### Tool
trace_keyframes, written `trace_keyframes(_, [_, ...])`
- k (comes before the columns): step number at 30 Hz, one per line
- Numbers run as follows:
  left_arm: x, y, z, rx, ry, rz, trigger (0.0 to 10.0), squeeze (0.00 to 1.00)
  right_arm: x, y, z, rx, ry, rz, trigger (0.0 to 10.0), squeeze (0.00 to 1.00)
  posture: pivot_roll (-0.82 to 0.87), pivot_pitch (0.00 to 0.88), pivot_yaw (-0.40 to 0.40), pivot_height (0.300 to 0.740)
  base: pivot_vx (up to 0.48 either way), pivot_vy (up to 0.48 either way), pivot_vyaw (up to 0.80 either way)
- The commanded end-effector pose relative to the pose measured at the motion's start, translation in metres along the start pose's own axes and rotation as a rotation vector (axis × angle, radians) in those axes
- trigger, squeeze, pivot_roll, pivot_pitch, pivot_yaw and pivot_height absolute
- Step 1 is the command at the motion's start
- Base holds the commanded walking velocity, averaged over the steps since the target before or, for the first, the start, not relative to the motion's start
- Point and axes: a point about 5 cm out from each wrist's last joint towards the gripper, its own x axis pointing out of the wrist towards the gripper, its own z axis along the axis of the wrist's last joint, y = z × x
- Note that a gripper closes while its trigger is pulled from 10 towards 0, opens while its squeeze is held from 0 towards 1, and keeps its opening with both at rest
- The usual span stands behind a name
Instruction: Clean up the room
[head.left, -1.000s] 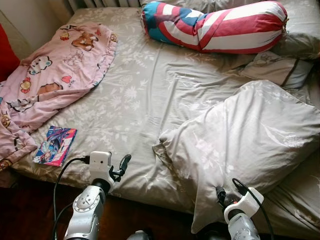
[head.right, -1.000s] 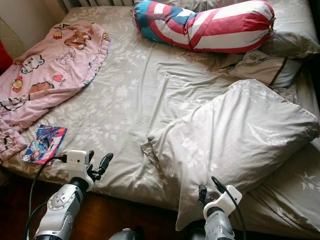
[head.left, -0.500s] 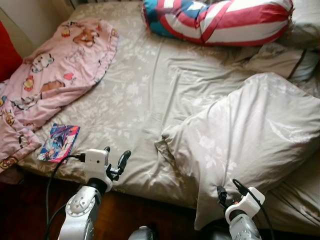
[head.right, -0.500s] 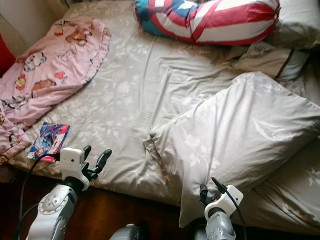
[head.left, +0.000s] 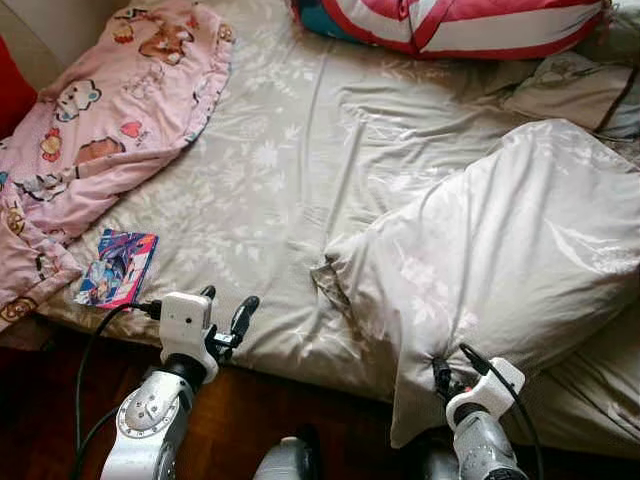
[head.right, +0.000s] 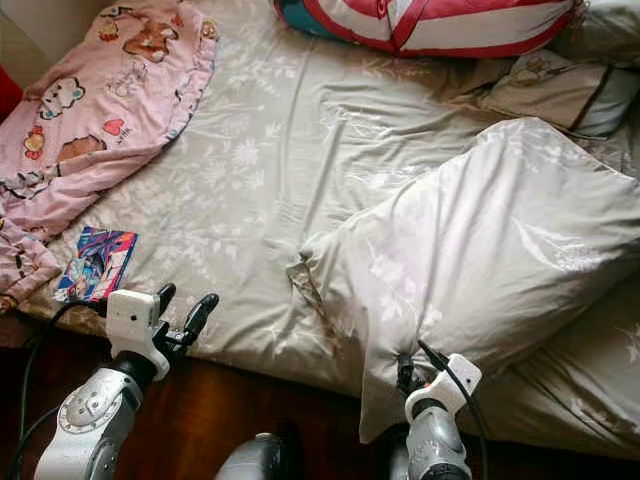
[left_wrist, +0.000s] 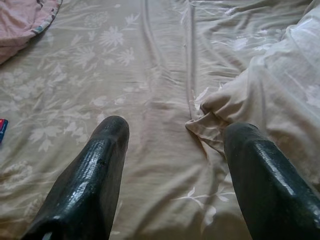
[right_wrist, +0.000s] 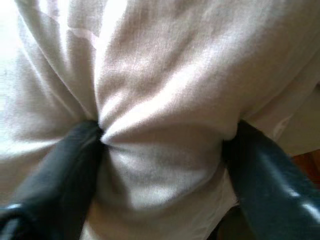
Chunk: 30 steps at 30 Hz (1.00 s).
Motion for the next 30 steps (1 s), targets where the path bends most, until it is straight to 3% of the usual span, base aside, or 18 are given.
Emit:
trace_keyframes(1, [-0.009, 0.005, -0.004, 0.006, 0.040, 0.017, 10.0, 0.00, -0.007, 0.001, -0.027, -0.014, 0.103, -0.004, 0.0, 0.00, 0.28, 0.407, 0.222, 0.740, 0.000, 0.000, 0.00])
trace_keyframes(13, [-0.012, 0.002, -0.009, -0.031, 0.074, 0.027, 10.0, 0.00, -0.011, -0.010, -0.034, -0.089, 0.122, -0.045, 0.0, 0.00, 0.27, 0.408, 0.223, 0.740, 0.000, 0.000, 0.00])
trace_keyframes(30, [-0.007, 0.005, -0.008, -0.043, 0.071, 0.049, 10.0, 0.00, -0.007, -0.006, -0.025, -0.088, 0.091, -0.053, 0.0, 0.00, 0.25, 0.391, 0.201, 0.740, 0.000, 0.000, 0.00])
